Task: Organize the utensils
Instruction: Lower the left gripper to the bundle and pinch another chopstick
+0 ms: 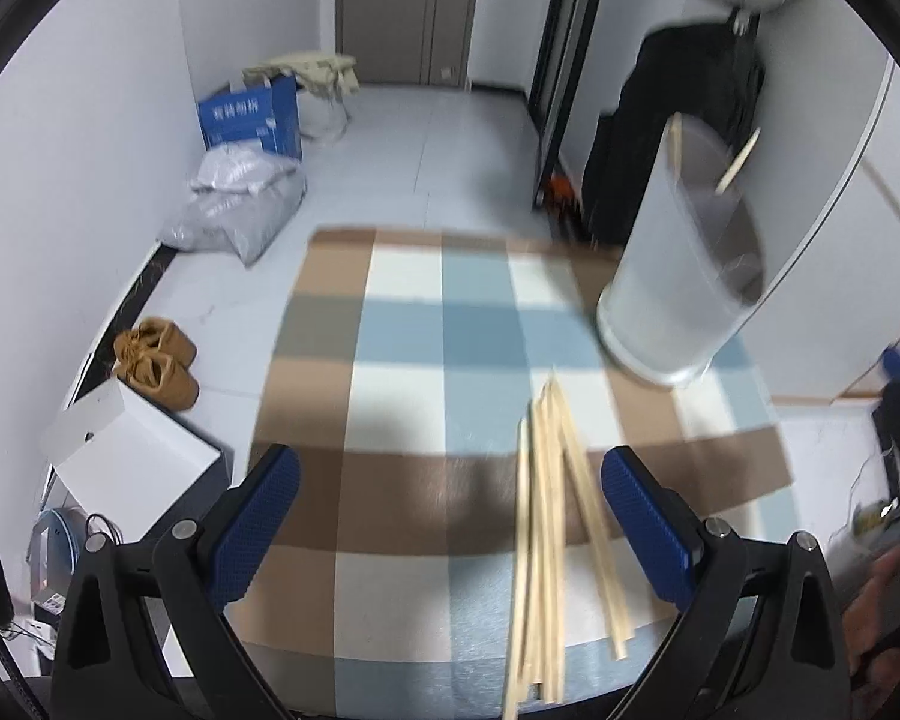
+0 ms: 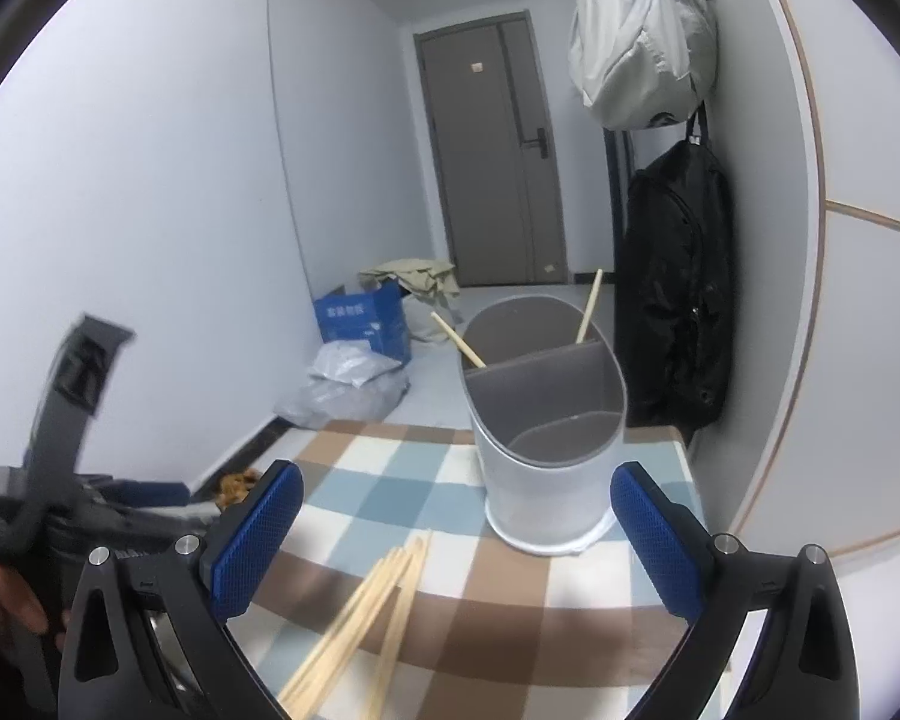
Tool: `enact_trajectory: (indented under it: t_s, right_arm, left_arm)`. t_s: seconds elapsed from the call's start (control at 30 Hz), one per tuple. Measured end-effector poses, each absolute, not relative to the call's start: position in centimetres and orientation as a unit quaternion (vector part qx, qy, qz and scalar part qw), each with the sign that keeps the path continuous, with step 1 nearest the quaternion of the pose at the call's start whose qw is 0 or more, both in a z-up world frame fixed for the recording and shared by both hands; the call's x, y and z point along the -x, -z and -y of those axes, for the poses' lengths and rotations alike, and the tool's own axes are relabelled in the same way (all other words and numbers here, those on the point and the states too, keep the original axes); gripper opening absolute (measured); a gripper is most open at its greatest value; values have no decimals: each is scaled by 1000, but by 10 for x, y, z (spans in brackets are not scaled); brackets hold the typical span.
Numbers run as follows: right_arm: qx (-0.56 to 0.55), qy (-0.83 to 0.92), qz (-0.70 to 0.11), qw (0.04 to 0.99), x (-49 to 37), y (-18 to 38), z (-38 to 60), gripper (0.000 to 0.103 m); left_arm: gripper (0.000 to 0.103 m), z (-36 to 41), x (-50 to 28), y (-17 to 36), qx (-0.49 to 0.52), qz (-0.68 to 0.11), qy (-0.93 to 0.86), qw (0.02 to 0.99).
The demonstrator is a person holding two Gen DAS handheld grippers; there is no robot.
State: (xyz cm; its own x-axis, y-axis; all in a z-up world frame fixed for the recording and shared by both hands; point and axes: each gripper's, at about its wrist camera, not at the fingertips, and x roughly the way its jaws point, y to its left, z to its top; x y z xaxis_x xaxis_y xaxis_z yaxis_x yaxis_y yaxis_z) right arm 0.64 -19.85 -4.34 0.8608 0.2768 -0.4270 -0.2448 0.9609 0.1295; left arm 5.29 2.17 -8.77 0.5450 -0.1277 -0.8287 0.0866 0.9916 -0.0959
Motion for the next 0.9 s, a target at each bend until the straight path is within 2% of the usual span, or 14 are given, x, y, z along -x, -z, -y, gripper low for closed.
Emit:
enact_trajectory:
  t_s: [0.17,0.77,0.9]
  right_arm:
    - [-32,-131,-247,959,-12,54,199,103]
    - [-47,-140,-264,953,-23,58,206,103]
    - [-58,-138,-274,950,-28,61,210,103]
  left_arm:
    - [98,-11,-59,120,-8,-529,72,845]
    - [98,4,-80,146,-60,-583,38,810]
    - [93,7,-87,151,-67,-596,28,800]
